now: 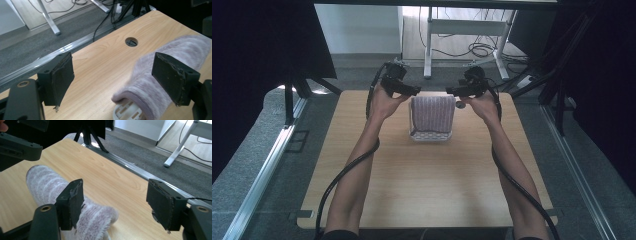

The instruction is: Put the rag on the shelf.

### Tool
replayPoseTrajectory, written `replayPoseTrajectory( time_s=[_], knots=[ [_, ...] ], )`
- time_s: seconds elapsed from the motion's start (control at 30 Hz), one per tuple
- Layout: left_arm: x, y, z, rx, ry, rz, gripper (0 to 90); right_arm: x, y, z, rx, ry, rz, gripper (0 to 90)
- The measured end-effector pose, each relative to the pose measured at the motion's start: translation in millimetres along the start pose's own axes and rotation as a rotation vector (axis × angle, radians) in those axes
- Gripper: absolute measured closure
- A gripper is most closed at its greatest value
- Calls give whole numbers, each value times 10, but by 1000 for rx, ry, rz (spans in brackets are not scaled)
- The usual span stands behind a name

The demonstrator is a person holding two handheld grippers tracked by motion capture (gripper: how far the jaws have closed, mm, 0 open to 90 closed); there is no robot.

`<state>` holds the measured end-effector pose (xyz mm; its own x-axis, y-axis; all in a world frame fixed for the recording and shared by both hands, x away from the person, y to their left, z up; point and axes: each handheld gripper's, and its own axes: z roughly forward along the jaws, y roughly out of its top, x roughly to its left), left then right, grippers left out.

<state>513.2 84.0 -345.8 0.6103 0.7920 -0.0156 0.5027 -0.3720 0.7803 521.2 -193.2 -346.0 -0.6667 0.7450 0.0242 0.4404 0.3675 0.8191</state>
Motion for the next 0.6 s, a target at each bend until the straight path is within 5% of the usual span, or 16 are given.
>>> replayPoseTrajectory(
  time_s=[0.4,0.6],
  knots=[
    [-105,-155,-131,-12,-73,39,130,137,-141,-95,4,47,-1,190],
    [-178,-278,-187,-15,-73,77,118,222,-264,-149,16,75,-19,164]
  ],
)
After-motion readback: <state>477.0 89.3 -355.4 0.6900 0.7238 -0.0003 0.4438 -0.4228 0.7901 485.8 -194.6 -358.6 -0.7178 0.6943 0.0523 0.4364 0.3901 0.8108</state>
